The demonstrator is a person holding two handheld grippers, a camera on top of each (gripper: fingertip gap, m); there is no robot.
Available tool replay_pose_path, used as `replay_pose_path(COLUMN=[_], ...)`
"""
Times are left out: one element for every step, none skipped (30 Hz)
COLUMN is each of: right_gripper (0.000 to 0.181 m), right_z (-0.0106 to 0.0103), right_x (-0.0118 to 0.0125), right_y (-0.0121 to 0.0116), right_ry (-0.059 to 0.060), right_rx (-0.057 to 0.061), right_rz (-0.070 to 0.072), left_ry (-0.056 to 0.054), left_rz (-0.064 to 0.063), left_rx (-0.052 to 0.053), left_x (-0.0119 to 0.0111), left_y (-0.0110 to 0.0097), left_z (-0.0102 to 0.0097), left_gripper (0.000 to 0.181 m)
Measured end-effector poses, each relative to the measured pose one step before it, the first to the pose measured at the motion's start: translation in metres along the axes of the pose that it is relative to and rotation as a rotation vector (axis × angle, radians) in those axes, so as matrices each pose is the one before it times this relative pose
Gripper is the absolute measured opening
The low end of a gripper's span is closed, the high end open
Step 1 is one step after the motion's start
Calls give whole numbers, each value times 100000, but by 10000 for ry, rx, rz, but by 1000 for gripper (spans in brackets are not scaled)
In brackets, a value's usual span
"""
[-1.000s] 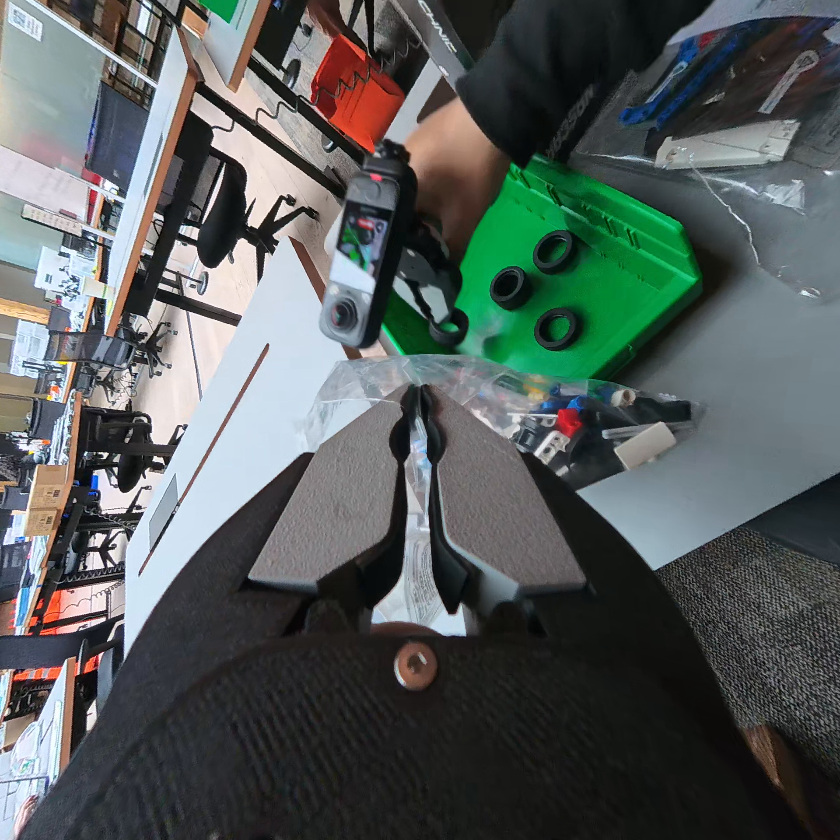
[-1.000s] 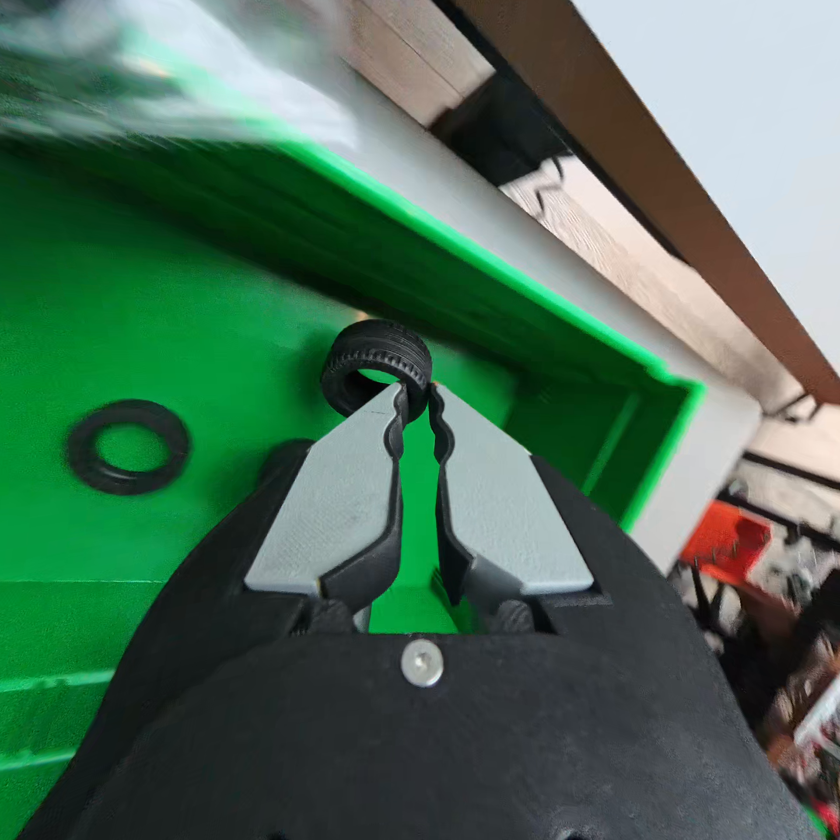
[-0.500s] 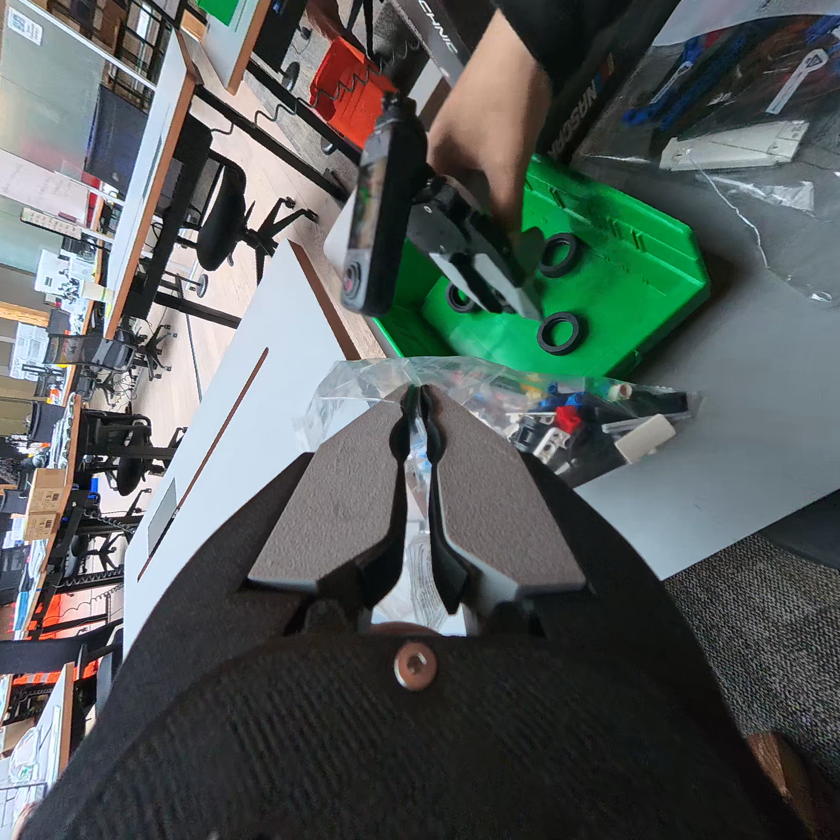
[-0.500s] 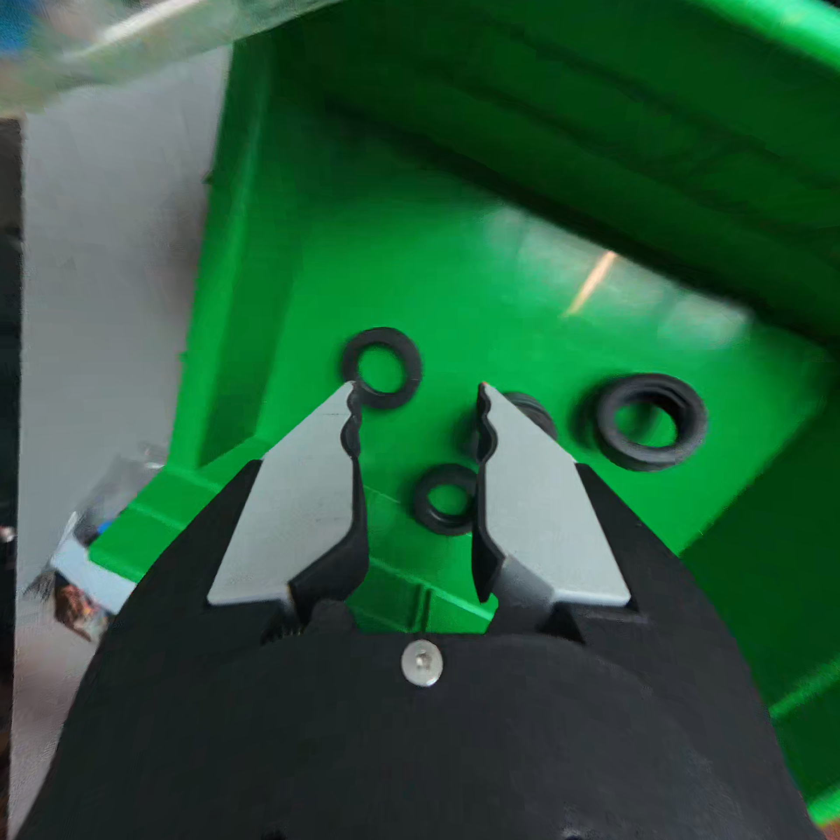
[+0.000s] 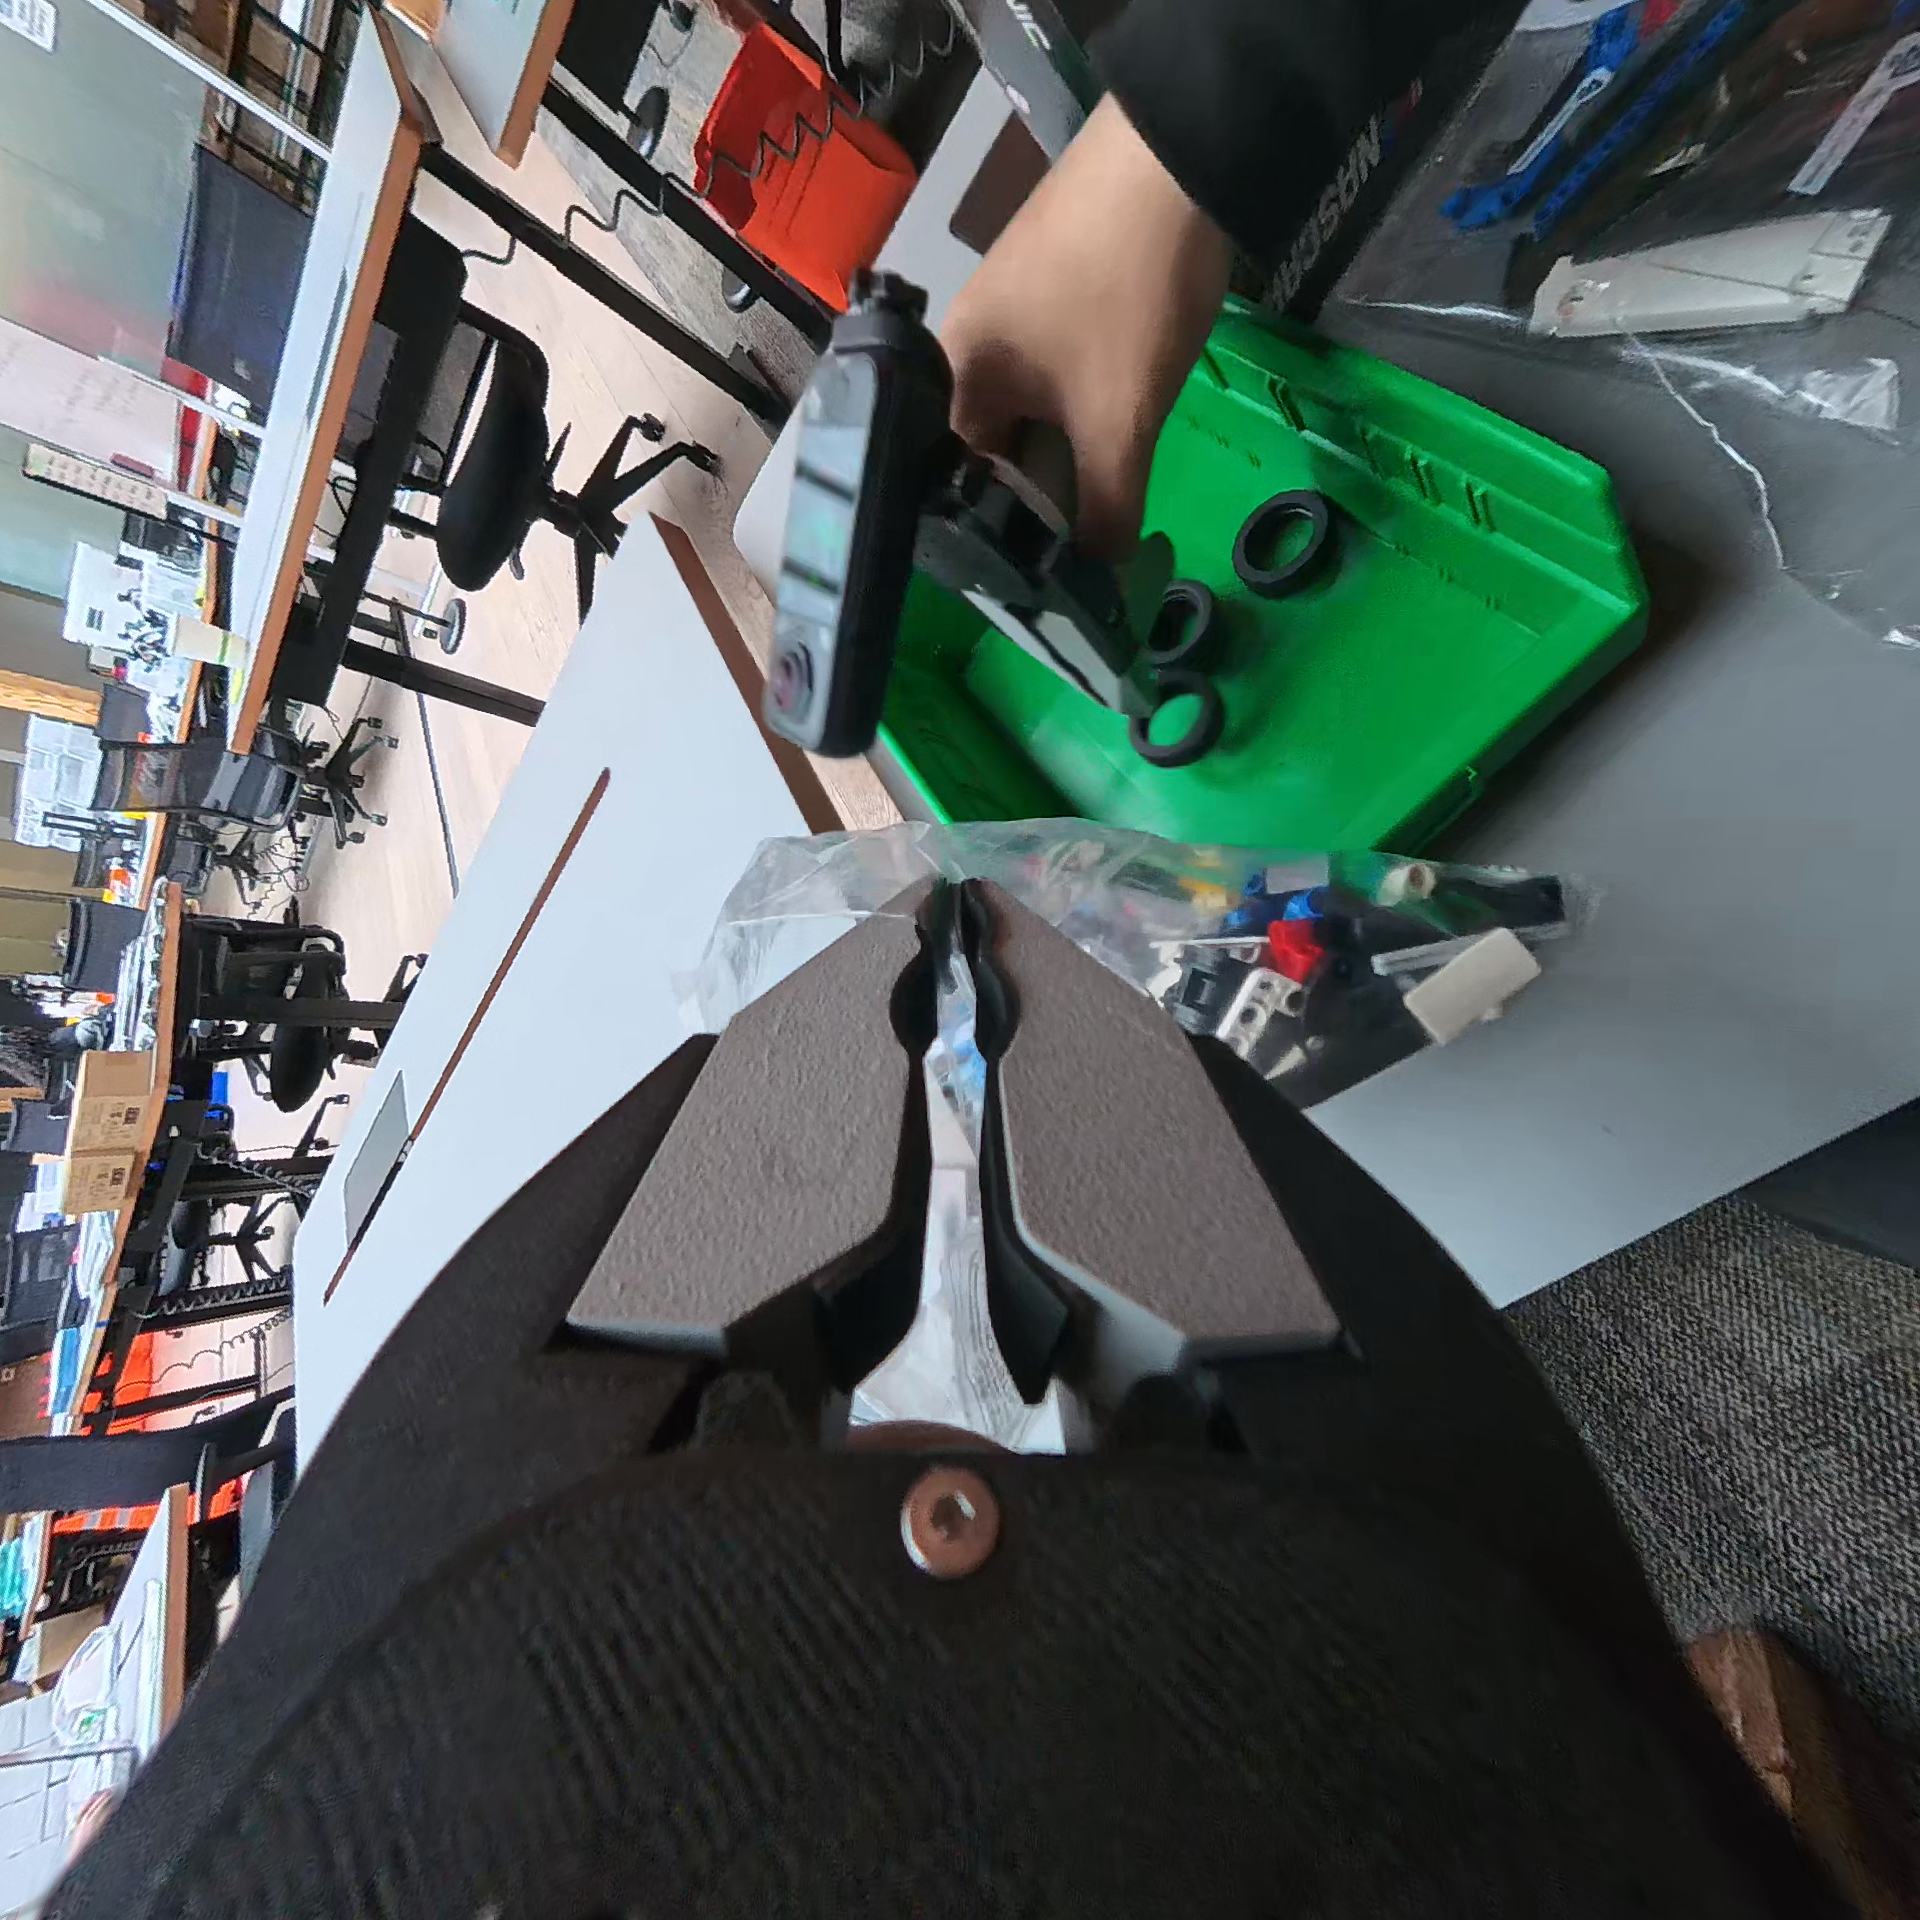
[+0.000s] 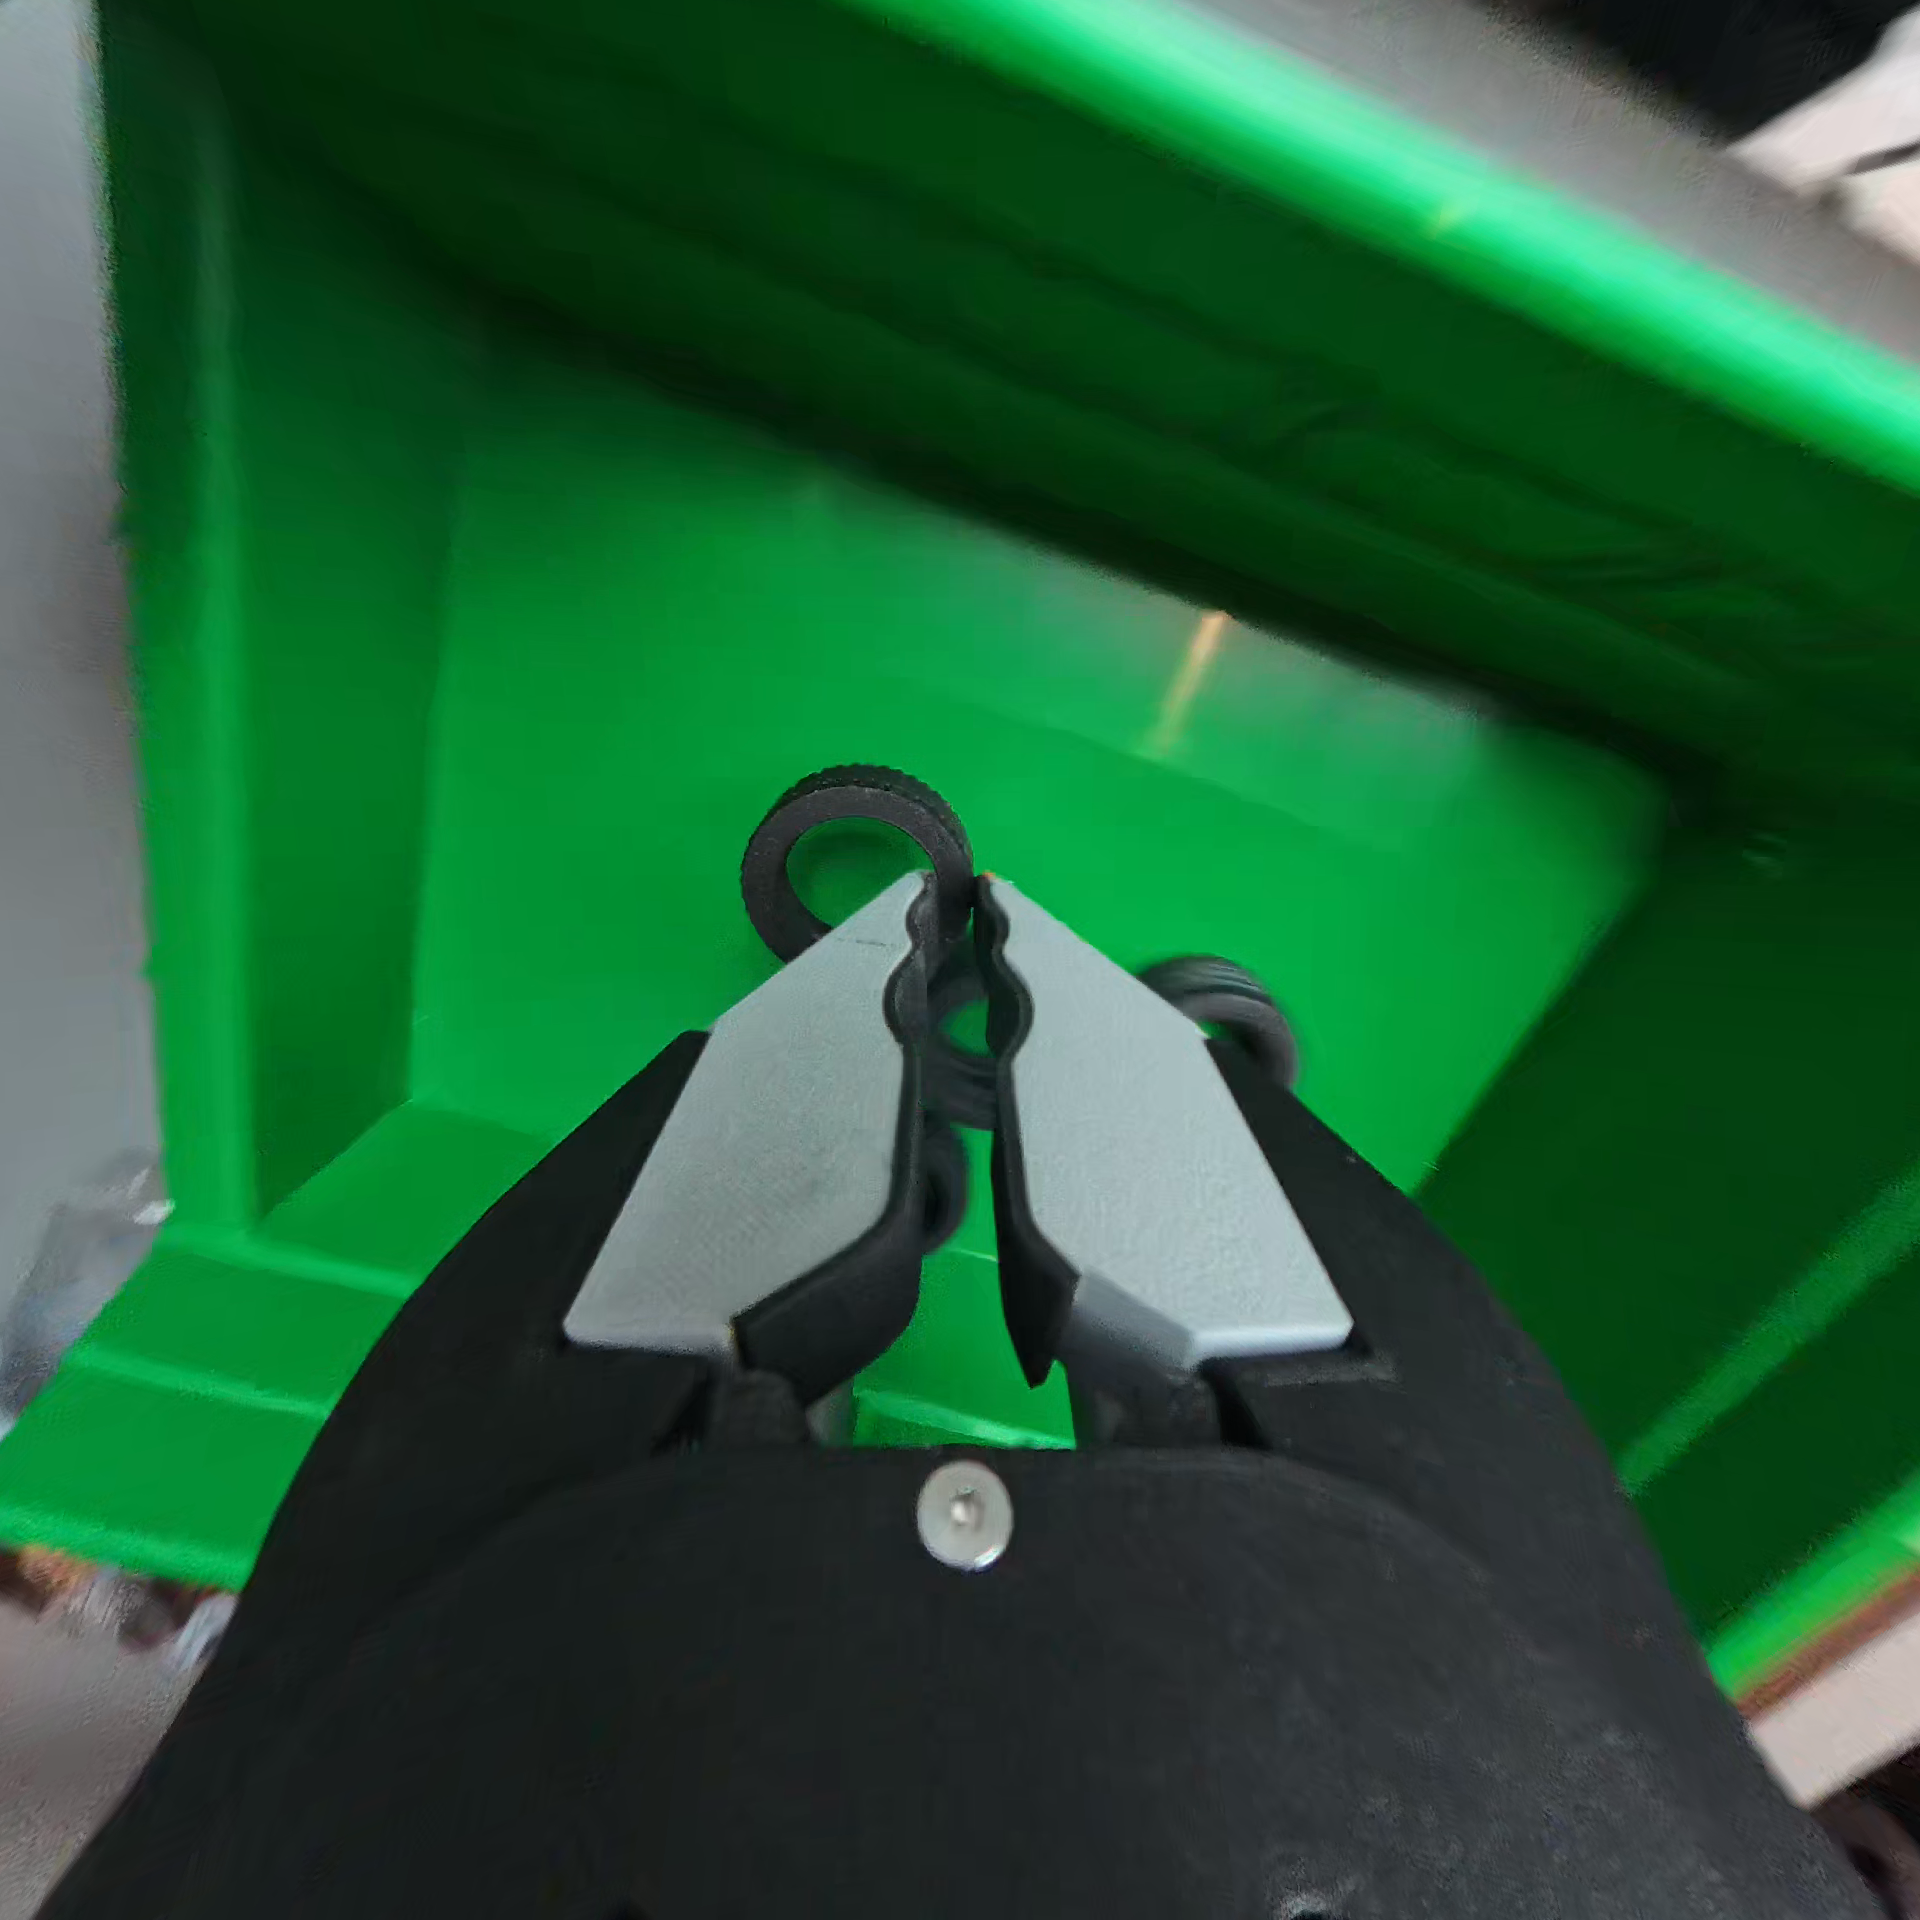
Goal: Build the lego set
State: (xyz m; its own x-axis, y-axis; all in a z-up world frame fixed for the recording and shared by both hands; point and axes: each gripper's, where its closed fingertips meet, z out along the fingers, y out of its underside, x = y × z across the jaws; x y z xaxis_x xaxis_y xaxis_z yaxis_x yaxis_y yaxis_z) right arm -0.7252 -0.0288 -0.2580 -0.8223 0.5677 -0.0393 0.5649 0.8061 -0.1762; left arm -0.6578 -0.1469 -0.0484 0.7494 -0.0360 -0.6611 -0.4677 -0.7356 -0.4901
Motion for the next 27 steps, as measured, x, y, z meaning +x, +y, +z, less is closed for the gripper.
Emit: replay_pose_path(right_gripper=[3,3,4,7,28,43,43,41,37,33,32,33,36,41,48,50,54,55,59,58,52,50,49,50,51,50,50], right_z=[-889,-698,-260,165,624,688,519,9,-379,-672,-790,-649,-340,82,455,611,640,617,547,289,90,42,30,-31,-188,-299,-268], right_x=[2143,2352,2305,1835,1113,702,386,321,118,-550,-1282,-1667,-2124,-2105,-1275,-294,368,577,27,-69,88,-100,37,312,687,1255,1557], right_y=[-212,38,269,358,298,377,426,17,-278,-333,-117,218,621,1053,1160,1054,845,568,269,-40,-173,-321,-352,-477,-674,-832,-741], right_ry=[724,765,710,466,166,24,-13,137,90,-250,-599,-727,-905,-863,-344,246,597,632,200,72,111,3,46,123,249,510,639], right_rx=[301,87,-107,-218,-215,-284,-294,34,352,421,317,126,-155,-451,-561,-570,-550,-482,-346,-156,-105,-11,13,92,243,346,265], right_rz=[481,444,375,320,327,395,313,236,187,110,-85,-243,-309,-285,-292,-337,-307,-201,-128,-126,-142,-82,68,159,167,100,55], left_ry=[4,22,3,6,-8,-31,-26,-7,-5,9,5,8,25,12,1,14,4,1,27,8,-10,1,-19,-24,-1,6,2], left_rz=[-51,-39,-14,22,28,37,46,35,14,3,-10,-7,0,-5,0,-4,-21,-23,-17,1,20,30,28,17,-10,-30,-32], left_rx=[29,19,1,-24,-44,-44,-36,-14,7,18,20,16,9,10,6,4,12,14,7,-3,-20,-38,-31,-10,1,18,12], left_x=[-73,5,27,54,40,24,13,28,13,0,-17,-3,7,-3,-24,9,0,25,88,100,85,110,66,6,-8,-42,-56], left_y=[16,-11,-31,-33,-32,-54,-47,-55,-38,-17,10,33,43,27,3,-7,-54,-50,-49,-34,-19,26,31,9,22,0,9], left_z=[-71,-45,29,61,92,84,51,15,-25,-53,-51,-32,-9,35,59,90,99,96,83,51,1,-48,-87,-114,-108,-83,-42], left_gripper=[0,0,0,0,0,0,0,0,0,0,0,0,0,0,0,0,0,0,0,0,0,0,0,0,0,0,0])
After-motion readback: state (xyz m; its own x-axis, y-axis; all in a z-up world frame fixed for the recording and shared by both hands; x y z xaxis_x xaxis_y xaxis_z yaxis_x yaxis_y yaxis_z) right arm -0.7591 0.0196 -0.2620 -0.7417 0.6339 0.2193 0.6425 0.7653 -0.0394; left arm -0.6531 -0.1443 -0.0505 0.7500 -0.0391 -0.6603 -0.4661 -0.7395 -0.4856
